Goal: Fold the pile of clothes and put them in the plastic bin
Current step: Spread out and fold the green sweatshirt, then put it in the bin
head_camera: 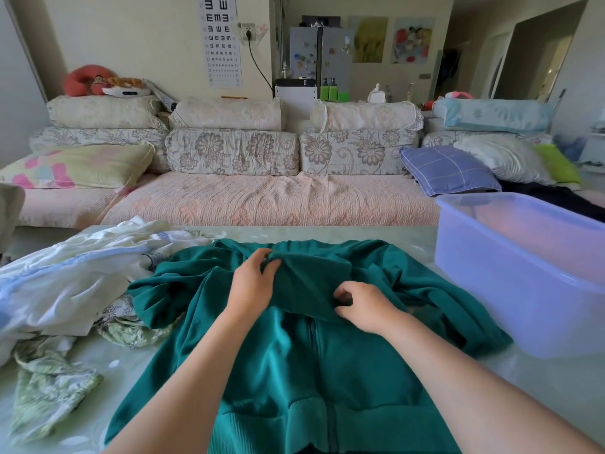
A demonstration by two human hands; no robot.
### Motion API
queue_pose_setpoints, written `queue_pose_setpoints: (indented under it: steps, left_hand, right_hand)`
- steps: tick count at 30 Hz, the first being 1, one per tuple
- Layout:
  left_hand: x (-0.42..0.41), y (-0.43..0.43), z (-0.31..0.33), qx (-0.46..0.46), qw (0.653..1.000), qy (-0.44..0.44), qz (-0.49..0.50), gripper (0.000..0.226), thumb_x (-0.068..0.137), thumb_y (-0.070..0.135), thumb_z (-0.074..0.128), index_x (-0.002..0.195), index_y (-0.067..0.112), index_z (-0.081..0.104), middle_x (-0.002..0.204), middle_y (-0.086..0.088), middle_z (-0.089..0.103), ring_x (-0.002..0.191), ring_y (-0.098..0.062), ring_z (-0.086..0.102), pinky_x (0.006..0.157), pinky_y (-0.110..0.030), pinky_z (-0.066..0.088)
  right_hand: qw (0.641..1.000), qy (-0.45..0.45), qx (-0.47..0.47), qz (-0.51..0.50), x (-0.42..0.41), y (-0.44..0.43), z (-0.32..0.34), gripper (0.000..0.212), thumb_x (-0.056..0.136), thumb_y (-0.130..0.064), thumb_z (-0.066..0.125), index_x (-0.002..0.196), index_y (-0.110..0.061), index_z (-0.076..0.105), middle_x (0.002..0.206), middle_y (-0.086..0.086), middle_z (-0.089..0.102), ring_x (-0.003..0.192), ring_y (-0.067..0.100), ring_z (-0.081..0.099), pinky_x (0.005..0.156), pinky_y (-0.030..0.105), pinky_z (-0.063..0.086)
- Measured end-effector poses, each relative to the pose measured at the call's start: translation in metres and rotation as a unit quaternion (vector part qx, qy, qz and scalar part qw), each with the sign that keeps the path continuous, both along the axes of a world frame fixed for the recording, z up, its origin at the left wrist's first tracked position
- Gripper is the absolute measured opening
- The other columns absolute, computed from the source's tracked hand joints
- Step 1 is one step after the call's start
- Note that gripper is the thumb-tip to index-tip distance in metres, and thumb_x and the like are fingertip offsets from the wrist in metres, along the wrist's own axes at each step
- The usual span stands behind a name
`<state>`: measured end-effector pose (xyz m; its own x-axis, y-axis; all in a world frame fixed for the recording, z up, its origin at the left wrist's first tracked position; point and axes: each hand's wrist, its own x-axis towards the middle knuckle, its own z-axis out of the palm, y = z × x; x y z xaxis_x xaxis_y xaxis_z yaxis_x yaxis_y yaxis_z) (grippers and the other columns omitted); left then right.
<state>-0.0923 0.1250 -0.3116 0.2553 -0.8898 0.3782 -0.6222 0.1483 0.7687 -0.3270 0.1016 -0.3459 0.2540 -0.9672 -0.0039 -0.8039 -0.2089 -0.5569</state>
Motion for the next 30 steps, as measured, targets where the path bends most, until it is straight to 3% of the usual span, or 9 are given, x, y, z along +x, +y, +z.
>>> queue_pose_setpoints:
  steps: [4,8,12,15,18,21,23,27,30]
  left_hand:
    - [0.000,-0.002,-0.005,0.042,0.999,-0.016,-0.012,0.029,0.100,0.034,0.050,0.126,0.023,0.056,0.097,0.002,0.057,0.084,-0.014,0.054,0.073,-0.027,0.040]
    - [0.005,-0.002,-0.012,0.096,0.993,-0.054,-0.037,0.023,0.100,0.038,0.048,0.118,0.028,0.057,0.098,0.001,0.065,0.089,-0.017,0.060,0.076,-0.032,0.048]
    - [0.008,0.004,-0.010,0.104,0.983,-0.106,-0.104,0.027,0.089,0.056,0.056,0.097,0.033,0.067,0.088,0.008,0.067,0.086,-0.013,0.062,0.078,-0.030,0.051]
    - [0.012,0.012,-0.009,0.202,0.946,-0.161,-0.195,0.078,0.055,0.074,0.075,0.124,0.044,0.053,0.110,0.018,0.058,0.102,-0.002,0.055,0.095,-0.029,0.049]
    - [0.015,0.011,-0.016,0.248,0.904,-0.273,-0.217,0.109,0.054,0.054,0.088,0.145,0.038,0.029,0.128,0.014,0.044,0.117,-0.006,0.043,0.103,-0.031,0.042]
    - [0.018,0.002,-0.023,0.182,0.934,-0.220,-0.216,0.073,0.065,0.032,0.085,0.128,0.038,0.050,0.113,0.013,0.064,0.104,-0.009,0.061,0.091,-0.028,0.051]
    - [0.017,-0.003,-0.024,0.129,0.941,-0.228,-0.213,0.055,0.066,0.028,0.081,0.114,0.041,0.057,0.101,0.017,0.067,0.095,-0.007,0.064,0.083,-0.032,0.054]
    - [0.004,-0.008,-0.007,-0.033,0.944,-0.318,-0.078,0.040,0.075,0.017,0.065,0.108,0.035,0.054,0.102,0.014,0.064,0.090,-0.016,0.061,0.065,-0.031,0.049]
    - [-0.001,-0.014,0.014,-0.189,0.916,-0.355,0.009,0.045,0.064,0.000,0.068,0.101,0.023,0.057,0.090,0.006,0.062,0.081,-0.023,0.059,0.050,-0.030,0.042]
  right_hand:
    - [0.991,0.110,-0.060,0.047,0.006,0.000,-0.002,0.065,0.085,-0.027,0.070,0.144,-0.031,0.044,0.142,-0.008,0.052,0.128,0.019,0.052,0.101,0.036,0.046]
    - [0.984,0.133,-0.105,0.060,0.018,-0.002,-0.012,0.081,0.088,-0.029,0.067,0.154,-0.036,0.021,0.139,-0.003,0.055,0.123,0.024,0.056,0.094,0.039,0.050]
    - [0.979,0.143,-0.136,0.051,0.027,-0.006,-0.017,0.028,0.089,-0.029,0.063,0.117,-0.030,0.061,0.108,-0.004,0.067,0.103,0.023,0.063,0.078,0.032,0.048]
    - [0.977,0.141,-0.156,0.043,0.026,-0.007,-0.013,0.009,0.087,-0.030,0.060,0.088,-0.026,0.052,0.093,-0.006,0.060,0.087,0.024,0.061,0.067,0.033,0.041]
    - [0.966,0.064,-0.249,0.021,0.019,-0.011,-0.011,0.018,0.079,-0.018,0.060,0.080,-0.020,0.042,0.098,-0.006,0.044,0.070,0.023,0.048,0.059,0.032,0.032]
    - [0.959,0.052,-0.270,0.070,0.021,-0.012,-0.004,0.057,0.071,-0.009,0.065,0.119,-0.028,0.040,0.142,-0.003,0.033,0.078,0.028,0.058,0.060,0.036,0.046]
    - [0.972,0.115,-0.181,0.099,0.022,-0.012,0.001,0.080,0.074,-0.016,0.069,0.138,-0.038,0.028,0.142,-0.005,0.041,0.092,0.029,0.064,0.073,0.040,0.052]
    - [0.976,0.153,-0.151,0.028,0.028,-0.019,0.004,0.018,0.083,-0.026,0.064,0.099,-0.026,0.056,0.102,-0.002,0.059,0.095,0.028,0.063,0.067,0.034,0.043]
    - [0.952,0.011,-0.301,-0.059,0.034,-0.030,0.016,0.025,0.077,0.003,0.061,0.084,-0.017,0.048,0.093,0.005,0.053,0.067,0.032,0.055,0.054,0.035,0.034]
